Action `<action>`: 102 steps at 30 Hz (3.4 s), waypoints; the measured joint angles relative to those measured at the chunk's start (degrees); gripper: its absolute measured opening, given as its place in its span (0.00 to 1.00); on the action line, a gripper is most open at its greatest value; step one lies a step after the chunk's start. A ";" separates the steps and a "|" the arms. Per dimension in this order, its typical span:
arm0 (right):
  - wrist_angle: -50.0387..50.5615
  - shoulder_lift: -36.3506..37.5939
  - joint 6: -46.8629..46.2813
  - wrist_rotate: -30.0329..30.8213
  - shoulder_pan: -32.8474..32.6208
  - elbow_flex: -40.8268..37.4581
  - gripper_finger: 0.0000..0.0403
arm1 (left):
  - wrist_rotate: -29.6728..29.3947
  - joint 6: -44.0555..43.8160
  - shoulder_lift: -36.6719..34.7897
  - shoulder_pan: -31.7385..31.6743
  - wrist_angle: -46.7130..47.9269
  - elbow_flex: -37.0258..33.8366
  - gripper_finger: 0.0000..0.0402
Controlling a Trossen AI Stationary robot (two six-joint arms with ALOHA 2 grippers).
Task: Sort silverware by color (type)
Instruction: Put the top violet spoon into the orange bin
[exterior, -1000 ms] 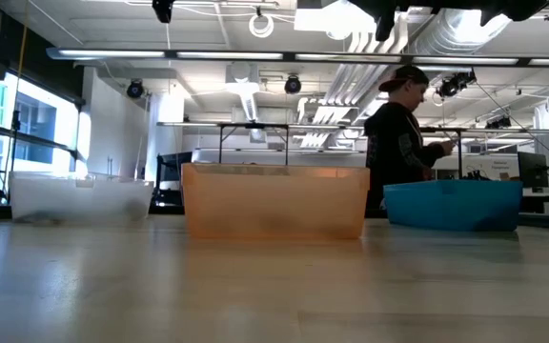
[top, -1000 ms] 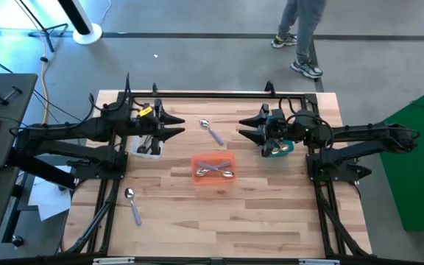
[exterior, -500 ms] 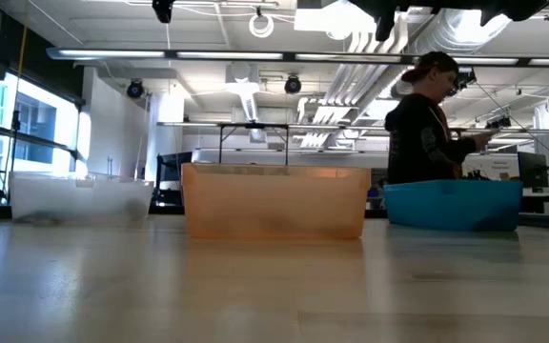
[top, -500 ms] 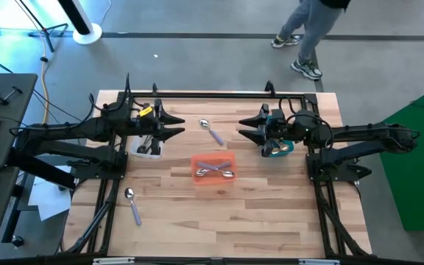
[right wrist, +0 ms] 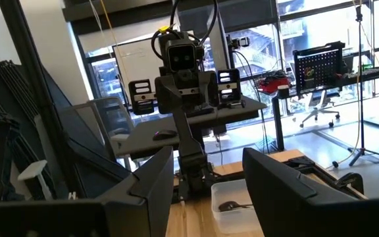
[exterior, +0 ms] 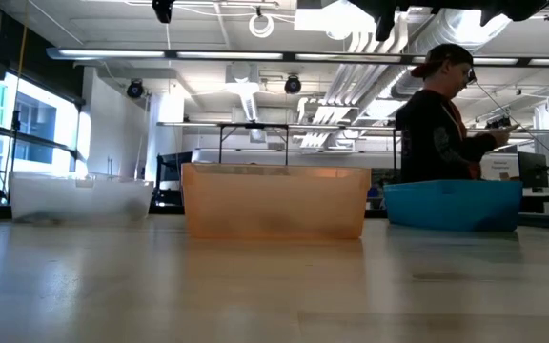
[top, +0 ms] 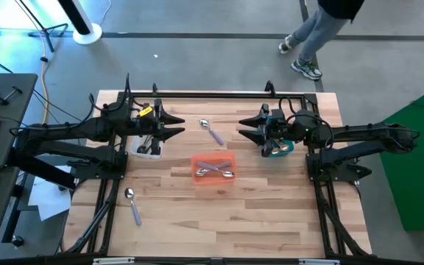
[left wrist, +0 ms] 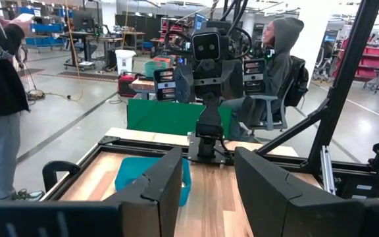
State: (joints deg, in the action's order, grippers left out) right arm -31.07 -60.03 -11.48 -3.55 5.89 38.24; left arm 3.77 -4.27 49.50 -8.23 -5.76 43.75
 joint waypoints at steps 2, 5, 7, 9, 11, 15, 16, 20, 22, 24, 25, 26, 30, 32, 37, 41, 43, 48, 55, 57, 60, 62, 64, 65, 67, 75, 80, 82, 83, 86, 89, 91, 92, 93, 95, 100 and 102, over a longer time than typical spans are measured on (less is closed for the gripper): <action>0.00 0.00 -0.02 0.00 0.00 0.00 0.41 | 0.00 0.00 0.00 0.00 0.00 0.00 0.33; 0.10 0.00 -0.27 0.01 0.00 0.00 0.41 | 0.00 0.00 0.00 0.00 -0.04 0.00 0.33; 0.43 0.00 -0.27 0.35 0.00 0.00 0.41 | 0.00 0.00 0.00 0.00 -0.12 0.00 0.33; 0.48 -0.02 -0.31 1.12 0.00 0.00 0.41 | 0.00 0.00 0.00 0.00 -0.13 0.00 0.33; 0.52 -0.02 -0.31 1.78 0.00 0.00 0.41 | 0.00 -0.01 0.00 0.01 -0.13 0.00 0.33; 0.55 -0.02 -0.49 2.01 0.02 0.00 0.41 | 0.00 0.00 0.00 0.00 -0.13 -0.02 0.33; 0.57 -0.02 -0.53 2.01 0.02 0.00 0.41 | 0.01 -0.01 0.00 0.01 -0.13 -0.02 0.33; 0.47 -0.36 -2.45 3.73 0.02 0.00 0.41 | 0.07 -1.41 -0.39 0.00 -0.03 -0.03 0.33; 0.24 -1.18 -3.44 5.46 0.02 -0.02 0.41 | 0.11 -1.55 -1.68 -0.15 0.23 -0.11 0.33; 0.88 -2.78 -4.12 8.20 0.02 0.73 0.41 | 0.13 -1.57 -3.29 -0.46 0.54 -0.09 0.33; 2.36 -4.12 -4.16 9.52 0.02 1.96 0.41 | 0.13 -1.55 -3.92 -0.56 0.68 -0.09 0.33; 4.73 -5.64 -4.12 10.48 0.13 3.52 0.41 | 0.13 -1.46 -4.47 -0.70 0.70 -0.09 0.33; 17.96 -14.39 -5.45 13.12 2.14 14.66 0.41 | -1.42 0.62 -5.49 -0.76 1.29 -0.09 0.33; 26.17 -19.68 -8.58 14.54 4.18 21.19 0.41 | -2.25 0.92 -5.46 -0.76 1.29 -0.09 0.33; 44.61 -31.80 -14.18 14.03 9.45 33.74 0.41 | -2.52 -0.12 -5.46 -0.74 0.90 -0.09 0.33; 50.97 -39.71 -17.04 9.62 12.02 39.51 0.41 | -2.54 -0.04 -5.46 -0.70 -0.73 -0.07 0.33; 51.98 -42.96 -18.77 6.51 12.61 41.55 0.41 | -2.54 -0.04 -5.46 -0.70 -1.09 -0.07 0.33; 52.59 -49.88 -19.79 2.83 12.87 44.48 0.41 | -2.54 -0.04 -5.44 -0.70 -1.11 -0.07 0.33; 52.58 -57.87 -23.39 4.58 12.83 45.42 0.41 | -2.54 -0.04 -5.44 -0.70 -1.20 -0.04 0.33; 52.32 -59.52 -24.40 5.34 12.83 45.42 0.41 | -2.54 -0.07 -5.44 -0.70 -1.20 -0.04 0.33; 51.53 -61.30 -24.55 7.05 12.85 45.42 0.41 | -2.54 -0.13 -5.44 -0.70 -1.25 -0.04 0.33; 50.81 -62.12 -24.55 8.00 12.83 45.42 0.41 | -2.54 -0.13 -5.42 -0.70 -1.31 -0.04 0.33; 49.69 -62.94 -24.23 8.17 12.83 45.42 0.41 | -2.54 -0.14 -5.42 -0.70 -1.44 -0.02 0.33; 49.23 -63.38 -23.60 8.51 12.83 45.42 0.41 | -2.54 -0.15 -5.42 -0.70 -1.44 -0.02 0.33; 49.04 -64.08 -22.95 9.10 12.81 45.61 0.41 | -2.54 -0.15 -5.42 -0.70 -1.44 0.00 0.33; 50.39 -65.94 -21.00 13.25 11.03 45.75 0.41 | -2.54 -0.13 -5.42 -0.70 -1.43 0.00 0.33; 51.98 -65.94 -18.17 17.05 9.75 45.77 0.31 | -2.91 -0.13 -5.42 -0.70 -1.42 0.00 0.33; 52.78 -65.99 -17.31 17.68 9.37 45.75 0.25 | -3.06 -0.11 -5.42 -0.70 -1.42 0.00 0.33; 53.10 -65.99 -16.95 17.89 9.22 45.75 0.21 | -3.08 -0.13 -5.42 -0.70 -1.42 0.00 0.33; 53.58 -65.96 -16.73 17.65 9.17 45.69 0.12 | -3.19 -0.15 -5.42 -0.70 -1.41 0.00 0.33; 53.74 -65.92 -16.61 16.80 9.22 45.66 0.05 | -3.19 -0.15 -5.42 -0.70 -1.40 0.00 0.33; 53.75 -65.92 -15.93 16.16 9.25 45.64 0.05 | -3.19 -0.17 -5.42 -0.70 -1.40 0.00 0.33; 53.75 -65.92 -15.62 15.92 9.27 45.63 0.05 | -3.19 -0.26 -5.42 -0.70 -1.40 0.00 0.33; 53.75 -65.92 -15.53 15.82 9.29 45.61 0.05 | -3.19 -0.69 -5.42 -0.70 -1.40 0.00 0.33; 53.75 -65.92 -15.48 15.55 9.27 45.59 0.05 | -3.19 -1.53 -5.42 -0.70 -1.40 0.00 0.33; 53.75 -65.62 -15.32 15.03 9.27 45.51 0.05 | -3.19 -1.64 -5.42 -0.70 -1.38 0.00 0.33; 53.64 -65.06 -14.54 14.89 9.25 45.44 0.05 | -3.17 -1.62 -5.42 -0.70 -1.38 0.00 0.33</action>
State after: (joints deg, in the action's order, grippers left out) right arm 22.57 -125.09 -26.02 11.34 15.14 83.68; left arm 0.60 -5.89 44.07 -8.93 -7.14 43.75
